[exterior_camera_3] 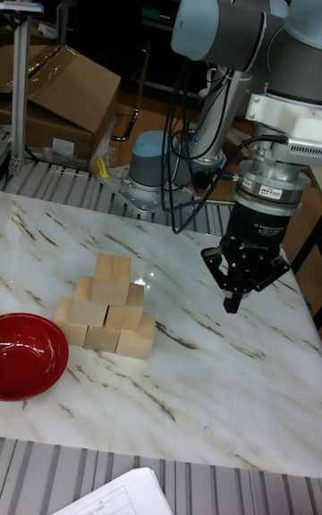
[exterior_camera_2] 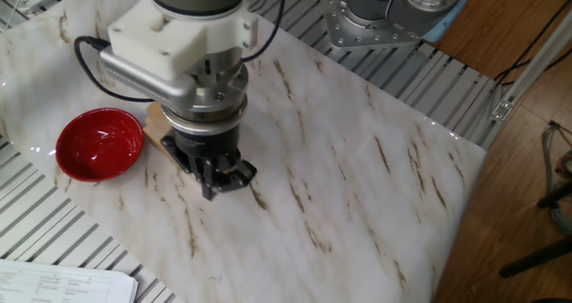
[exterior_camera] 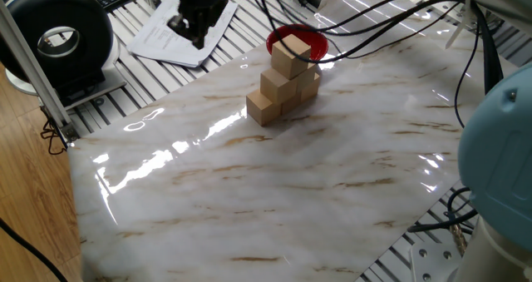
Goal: Stack the blocks into a pyramid shape
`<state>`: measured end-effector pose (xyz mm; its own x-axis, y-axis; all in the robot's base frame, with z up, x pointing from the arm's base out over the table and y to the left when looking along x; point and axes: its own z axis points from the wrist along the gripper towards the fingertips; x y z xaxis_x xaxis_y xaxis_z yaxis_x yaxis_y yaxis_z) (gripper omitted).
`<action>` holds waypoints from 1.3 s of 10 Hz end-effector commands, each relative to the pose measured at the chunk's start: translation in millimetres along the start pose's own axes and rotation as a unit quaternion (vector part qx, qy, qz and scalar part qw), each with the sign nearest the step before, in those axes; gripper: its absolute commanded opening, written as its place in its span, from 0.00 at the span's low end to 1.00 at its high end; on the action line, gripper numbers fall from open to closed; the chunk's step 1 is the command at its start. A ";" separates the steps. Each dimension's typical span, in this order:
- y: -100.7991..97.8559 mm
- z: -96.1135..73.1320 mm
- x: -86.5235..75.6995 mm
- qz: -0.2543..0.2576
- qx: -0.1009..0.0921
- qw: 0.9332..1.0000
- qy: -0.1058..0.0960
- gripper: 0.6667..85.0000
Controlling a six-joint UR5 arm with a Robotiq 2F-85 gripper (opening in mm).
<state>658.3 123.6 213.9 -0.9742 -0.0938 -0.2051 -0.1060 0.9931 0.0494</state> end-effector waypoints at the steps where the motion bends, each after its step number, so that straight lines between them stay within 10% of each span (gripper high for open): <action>1: 16.9 -6.3 -7.5 0.042 -0.027 0.999 -0.010 0.00; 13: 29.6 -6.9 -17.2 0.041 -0.047 0.998 -0.028 0.00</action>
<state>668.9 149.2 223.5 -0.9694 -0.0160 -0.2451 -0.0508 0.9893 0.1365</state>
